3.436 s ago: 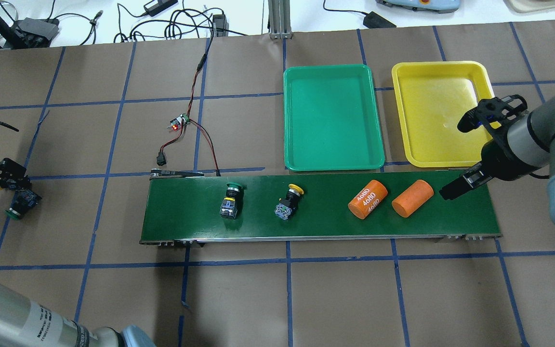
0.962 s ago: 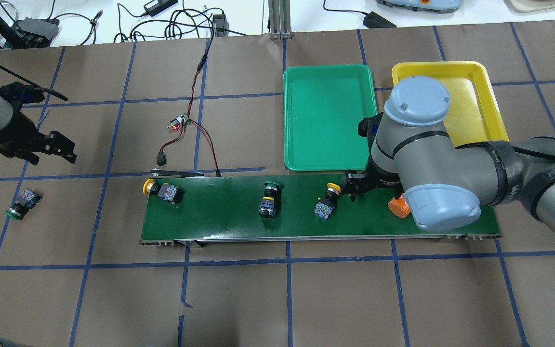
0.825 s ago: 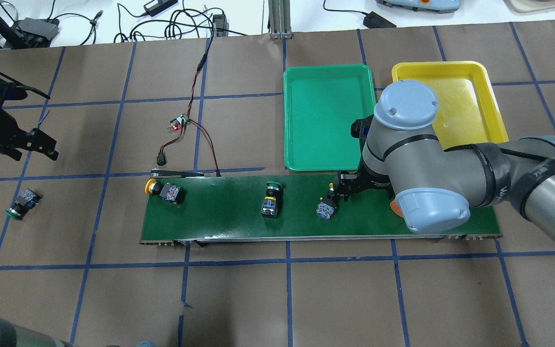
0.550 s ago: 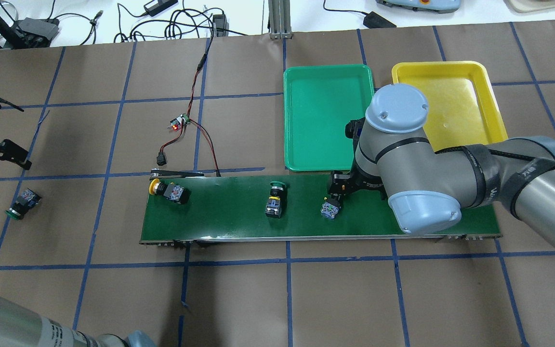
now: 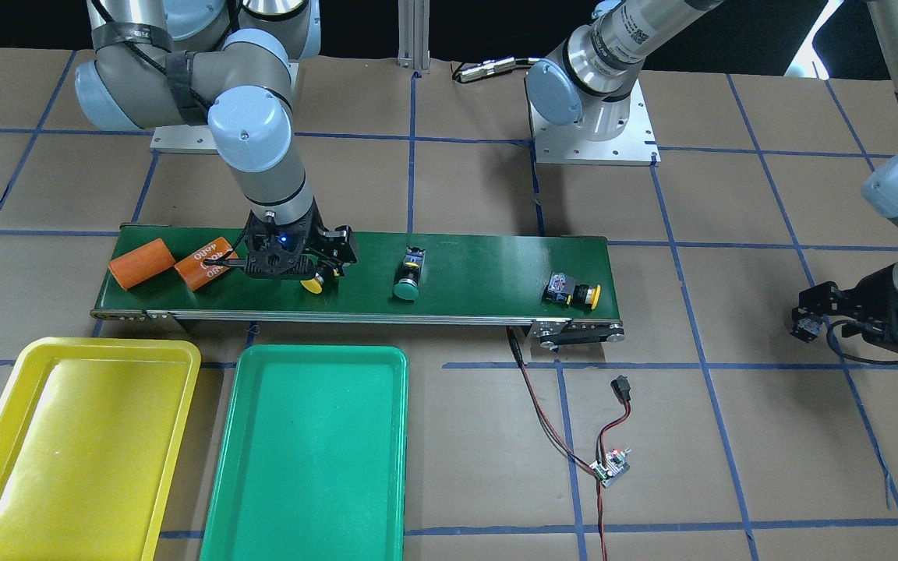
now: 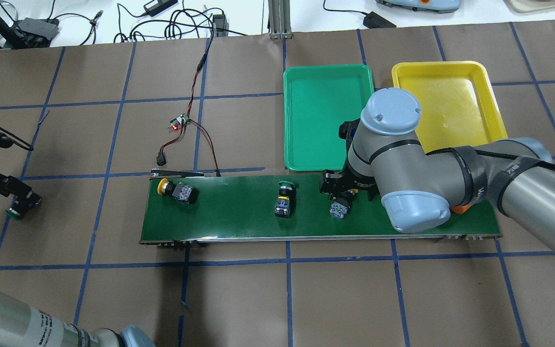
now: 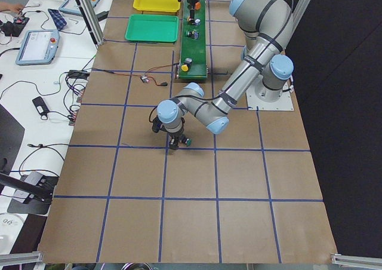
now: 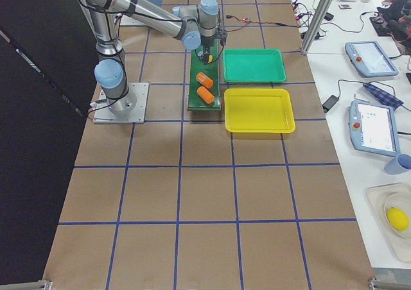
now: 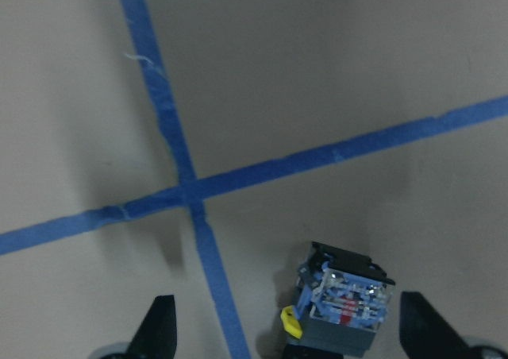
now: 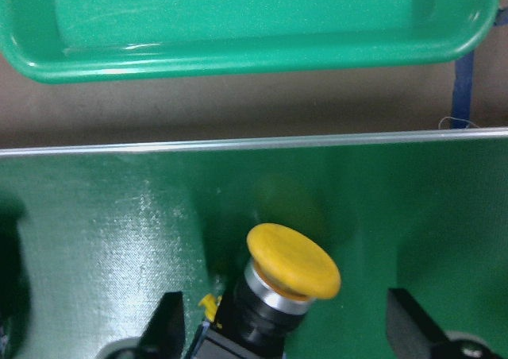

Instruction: Sort buttons by color to trays

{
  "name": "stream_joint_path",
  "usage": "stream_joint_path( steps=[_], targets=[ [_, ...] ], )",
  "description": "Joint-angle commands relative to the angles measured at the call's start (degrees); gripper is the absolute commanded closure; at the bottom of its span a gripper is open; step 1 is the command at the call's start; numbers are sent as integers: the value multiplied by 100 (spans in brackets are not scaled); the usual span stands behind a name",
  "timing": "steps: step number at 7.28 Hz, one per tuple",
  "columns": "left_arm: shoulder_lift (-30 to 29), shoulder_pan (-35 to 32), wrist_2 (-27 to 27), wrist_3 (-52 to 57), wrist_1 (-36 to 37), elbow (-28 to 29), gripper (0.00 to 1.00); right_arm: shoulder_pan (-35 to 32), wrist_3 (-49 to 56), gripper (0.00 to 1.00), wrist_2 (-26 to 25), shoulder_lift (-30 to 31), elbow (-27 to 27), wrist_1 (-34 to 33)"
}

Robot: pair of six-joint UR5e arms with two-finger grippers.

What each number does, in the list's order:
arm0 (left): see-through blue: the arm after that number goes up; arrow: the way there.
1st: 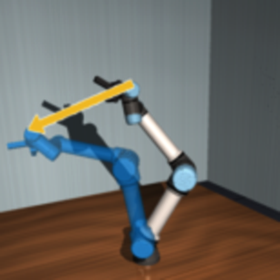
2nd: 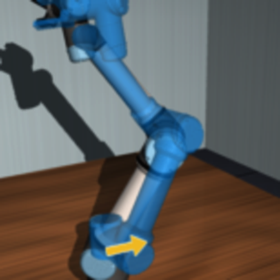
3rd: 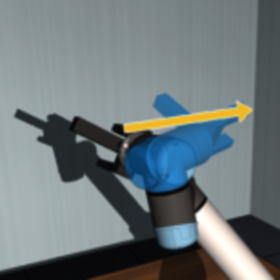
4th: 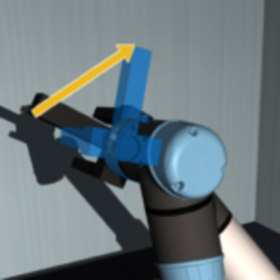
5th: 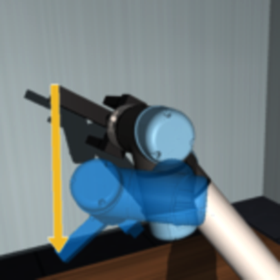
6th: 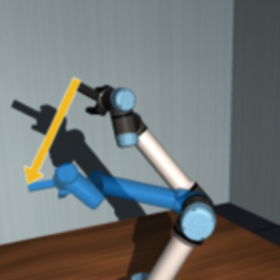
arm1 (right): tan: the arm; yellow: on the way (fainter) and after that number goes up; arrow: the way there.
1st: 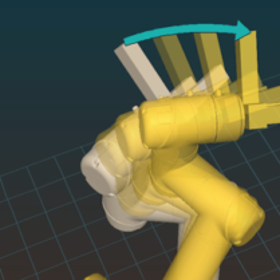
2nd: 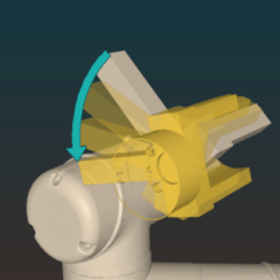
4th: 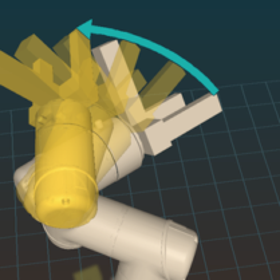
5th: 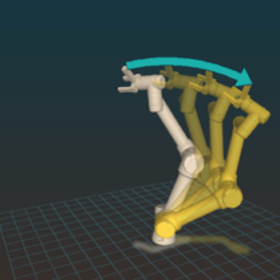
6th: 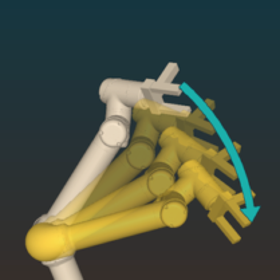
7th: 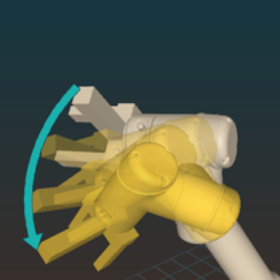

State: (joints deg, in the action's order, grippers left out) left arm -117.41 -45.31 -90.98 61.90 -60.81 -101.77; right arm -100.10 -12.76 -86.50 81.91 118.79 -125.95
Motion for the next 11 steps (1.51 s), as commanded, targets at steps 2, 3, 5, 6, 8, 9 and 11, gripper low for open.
stream_joint_path(
  steps=[2,3,5,6,8,9,11],
  targets=[
    [-19,4,-42,1250,1198,-378,90,34,37,80,-78,9,-13,-9],
    [208,-135,-78,1203,1203,-457,100,86,81,87,-269,18,-31,-17],
    [970,-757,-87,862,1186,-1112,100,296,492,88,-473,-34,-660,313],
    [1453,-1143,-61,250,1134,-1395,100,655,860,92,-404,-156,-1291,1178],
    [2088,-2660,-25,-2081,441,-1381,100,1480,2218,91,-464,-691,-2373,1906],
    [2256,-3424,-25,-3025,430,-1398,100,1867,2878,90,-517,-1085,-2822,1899],
    [2224,-4159,175,-4425,421,-1582,100,2344,3481,72,-526,-1868,-3649,1968]
  ],
)
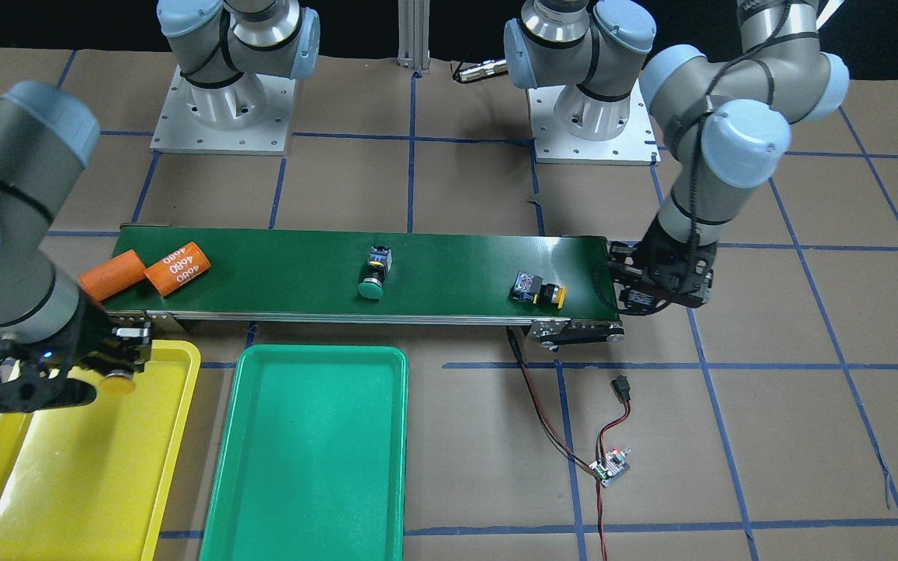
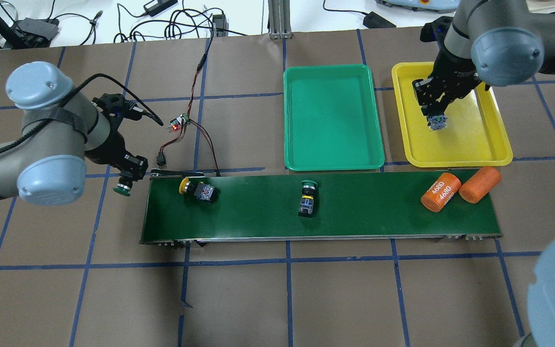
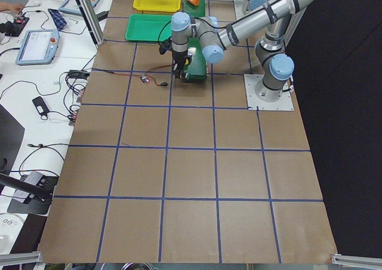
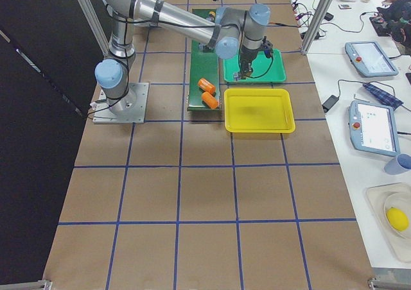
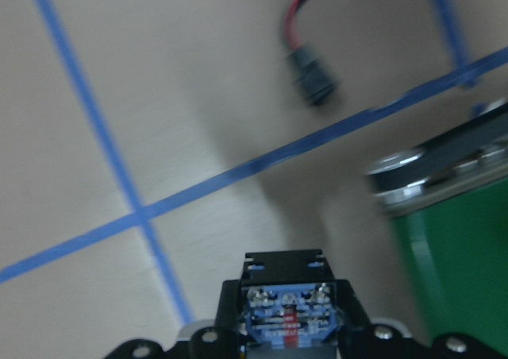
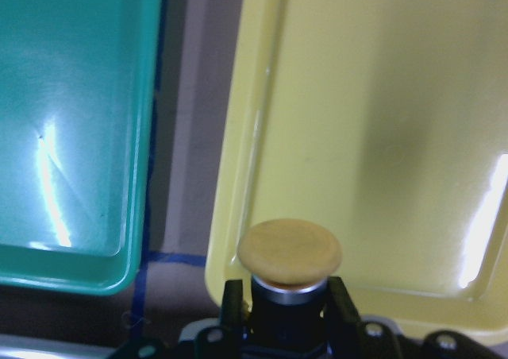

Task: Sort buttons by color to trays
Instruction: 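Release the button in the yellow tray while the left gripper places another button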

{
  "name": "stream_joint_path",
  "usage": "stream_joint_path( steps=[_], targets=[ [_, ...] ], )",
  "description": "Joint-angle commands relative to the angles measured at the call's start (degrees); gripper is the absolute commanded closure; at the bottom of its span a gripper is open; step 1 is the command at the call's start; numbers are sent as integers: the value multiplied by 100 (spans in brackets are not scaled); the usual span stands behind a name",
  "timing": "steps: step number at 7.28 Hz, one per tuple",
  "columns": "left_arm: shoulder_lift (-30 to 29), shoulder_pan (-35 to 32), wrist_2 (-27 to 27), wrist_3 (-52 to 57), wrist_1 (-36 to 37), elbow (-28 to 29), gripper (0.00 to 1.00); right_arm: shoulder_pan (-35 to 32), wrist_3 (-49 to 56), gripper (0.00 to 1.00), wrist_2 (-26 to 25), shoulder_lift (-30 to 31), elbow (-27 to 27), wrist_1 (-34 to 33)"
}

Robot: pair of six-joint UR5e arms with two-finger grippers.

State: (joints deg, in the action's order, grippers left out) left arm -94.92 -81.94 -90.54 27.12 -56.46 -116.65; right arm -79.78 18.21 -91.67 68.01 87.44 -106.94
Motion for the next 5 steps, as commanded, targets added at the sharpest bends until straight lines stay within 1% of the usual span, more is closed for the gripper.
stream_joint_path(
  steps=[1,2,3,4,5],
  targets=[
    [-105,-533,360,-1293,38,-173,100,332,376,1,9,-490,-544,155],
    [-132,-525,336,-1236,56,-296,97,323,332,0,-8,-473,-527,191],
    [-167,-507,283,-1244,56,-288,58,280,323,0,18,-412,-509,235],
    [-124,-429,266,-1244,56,-227,19,192,219,0,44,-263,-457,531],
    [-63,-176,265,-1244,73,-201,0,-52,-26,0,53,-44,-256,569]
  ],
)
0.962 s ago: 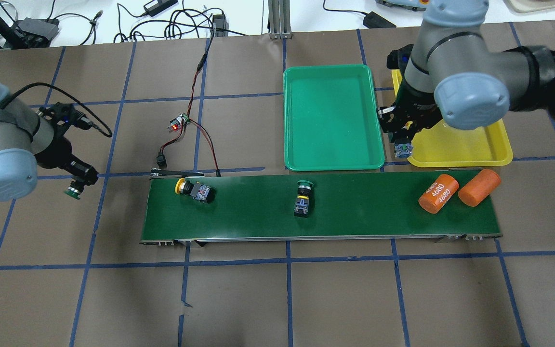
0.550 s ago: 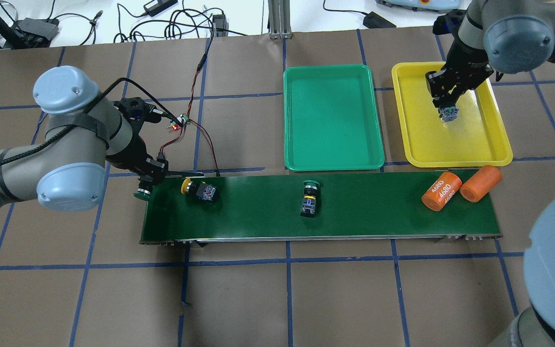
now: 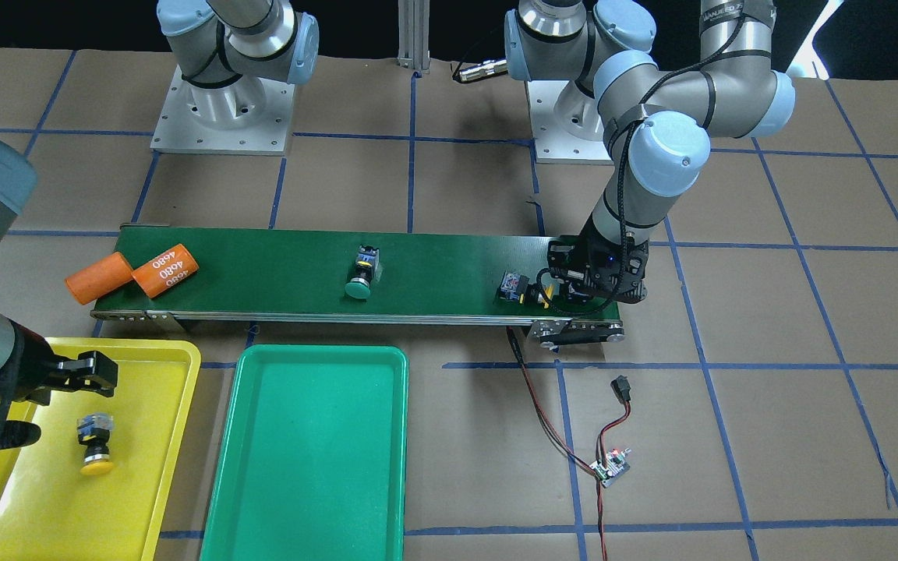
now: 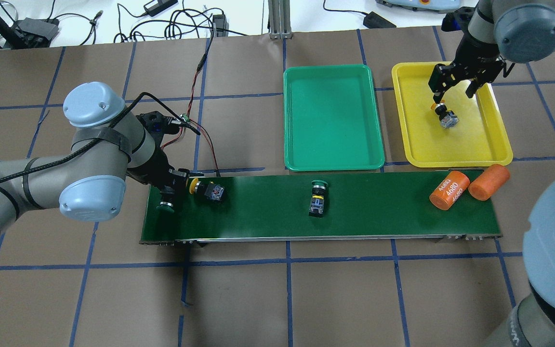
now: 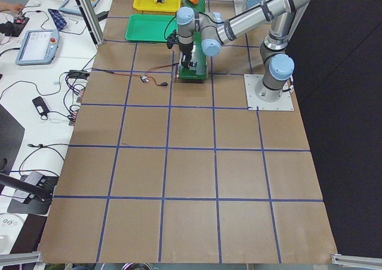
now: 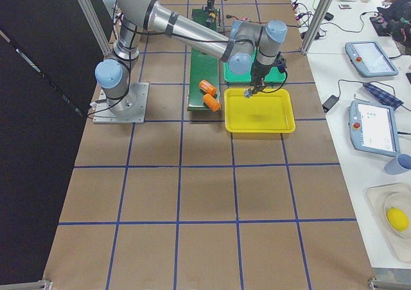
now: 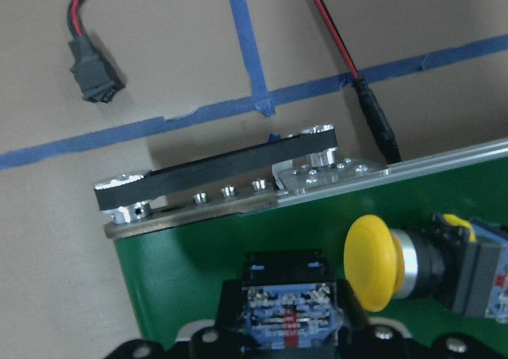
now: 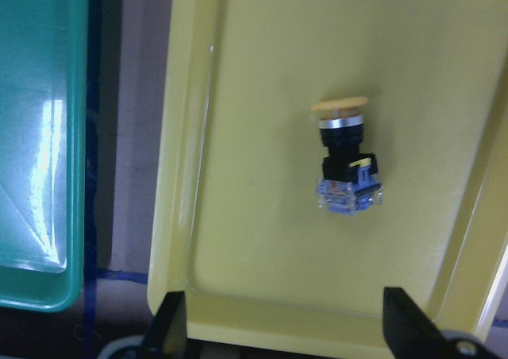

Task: Sort buttons by color to trays
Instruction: 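Release the button in the yellow tray while the left gripper places another button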

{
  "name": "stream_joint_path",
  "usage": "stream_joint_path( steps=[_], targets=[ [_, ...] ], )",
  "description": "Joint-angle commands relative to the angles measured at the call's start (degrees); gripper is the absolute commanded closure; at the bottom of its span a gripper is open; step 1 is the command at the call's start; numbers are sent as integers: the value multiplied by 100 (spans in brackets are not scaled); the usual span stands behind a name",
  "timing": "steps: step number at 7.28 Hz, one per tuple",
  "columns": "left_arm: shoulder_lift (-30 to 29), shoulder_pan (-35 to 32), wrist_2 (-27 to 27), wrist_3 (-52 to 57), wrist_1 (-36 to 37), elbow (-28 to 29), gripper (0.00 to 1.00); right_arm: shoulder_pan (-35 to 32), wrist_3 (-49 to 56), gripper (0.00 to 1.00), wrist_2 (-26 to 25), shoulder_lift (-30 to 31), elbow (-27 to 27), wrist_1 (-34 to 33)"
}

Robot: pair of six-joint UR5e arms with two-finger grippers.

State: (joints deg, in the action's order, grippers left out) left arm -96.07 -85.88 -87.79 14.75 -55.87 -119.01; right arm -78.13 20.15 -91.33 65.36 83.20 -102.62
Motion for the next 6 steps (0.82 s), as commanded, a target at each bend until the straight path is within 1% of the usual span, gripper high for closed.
stream_joint_path(
  steps=[1,2,3,4,5,6],
  targets=[
    [123,403,-1,10,-64,192,0,-542,-509,0,36,571,588,137],
    [202,370,-1,2,-448,446,0,-850,-939,0,45,983,1123,50],
    [281,309,-1,-16,-686,692,0,-1053,-1439,0,262,1318,1728,-82],
    [474,221,-1,-25,-1167,1043,0,-1203,-1783,0,430,1661,2317,-562],
    [649,72,-132,-33,-1764,1447,0,-1422,-2196,0,431,1847,2785,-1080],
    [730,-42,-351,-77,-2422,1816,0,-1798,-2661,0,432,1901,3111,-1363]
  ],
)
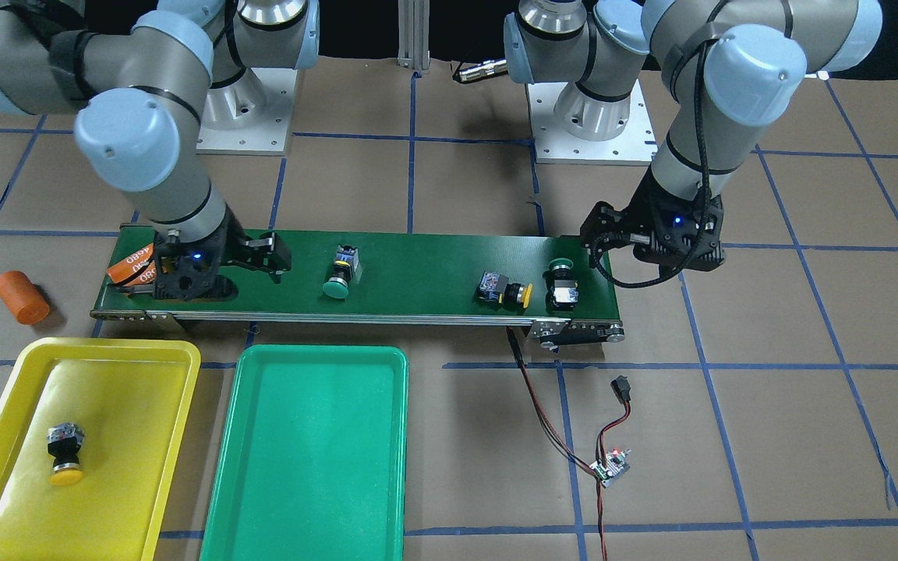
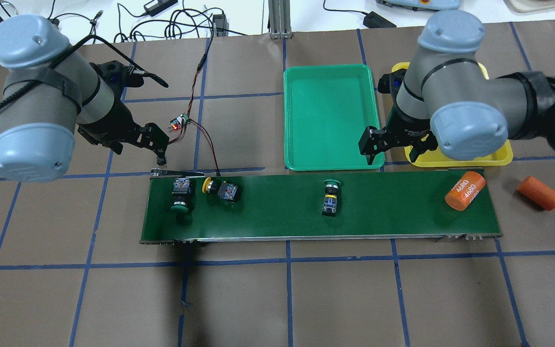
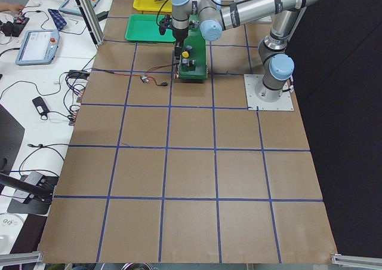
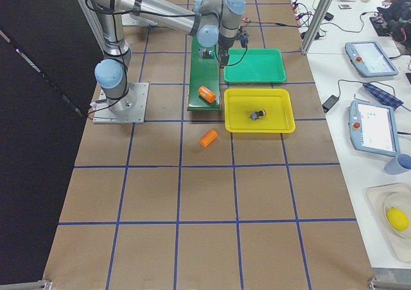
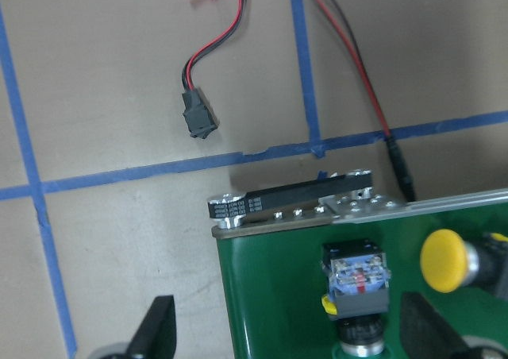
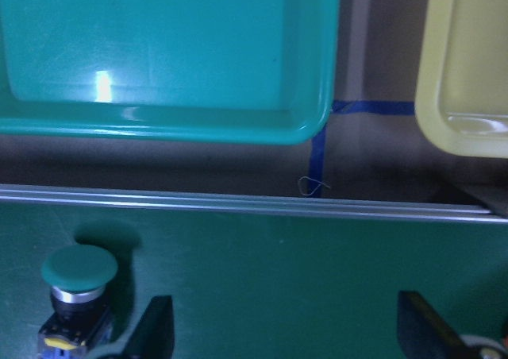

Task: Sort buttons by color to trays
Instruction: 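Grasp a green-capped button on the belt with the right gripper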

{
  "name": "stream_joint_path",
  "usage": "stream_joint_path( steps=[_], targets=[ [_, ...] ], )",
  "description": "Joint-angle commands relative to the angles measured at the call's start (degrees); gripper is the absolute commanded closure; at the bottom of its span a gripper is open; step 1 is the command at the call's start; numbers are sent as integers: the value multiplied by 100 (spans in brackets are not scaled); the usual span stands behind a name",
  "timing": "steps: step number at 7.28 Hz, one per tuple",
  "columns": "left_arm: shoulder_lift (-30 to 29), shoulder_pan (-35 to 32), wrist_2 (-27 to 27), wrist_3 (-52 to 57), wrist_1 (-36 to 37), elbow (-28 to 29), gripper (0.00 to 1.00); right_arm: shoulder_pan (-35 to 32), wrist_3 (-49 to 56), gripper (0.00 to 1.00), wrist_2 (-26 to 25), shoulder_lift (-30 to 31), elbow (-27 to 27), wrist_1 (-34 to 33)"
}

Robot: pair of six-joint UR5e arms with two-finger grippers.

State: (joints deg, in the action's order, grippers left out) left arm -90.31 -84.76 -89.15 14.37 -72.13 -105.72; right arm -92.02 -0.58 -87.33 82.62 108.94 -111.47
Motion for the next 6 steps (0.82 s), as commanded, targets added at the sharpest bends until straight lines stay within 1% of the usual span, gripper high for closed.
stream_joint_path(
  steps=[1,2,3,4,5,6],
  targets=[
    [241,-242,-225,-39,-907,778,0,-787,-1028,0,-20,167,698,-942],
    [138,-286,-252,-39,-890,989,0,-974,-1171,0,-73,123,804,-1190],
    [215,-191,-269,-22,-977,931,0,-984,-1181,5,-56,114,944,-1236],
    [242,-51,-270,4,-978,1000,0,-984,-1199,7,-56,106,1128,-1559],
    [233,-93,-243,-48,-1013,983,0,-984,-1147,21,-64,97,1321,-1875],
    [294,-93,-234,-48,-1013,939,0,-967,-1103,53,-91,97,1323,-1948]
  ],
)
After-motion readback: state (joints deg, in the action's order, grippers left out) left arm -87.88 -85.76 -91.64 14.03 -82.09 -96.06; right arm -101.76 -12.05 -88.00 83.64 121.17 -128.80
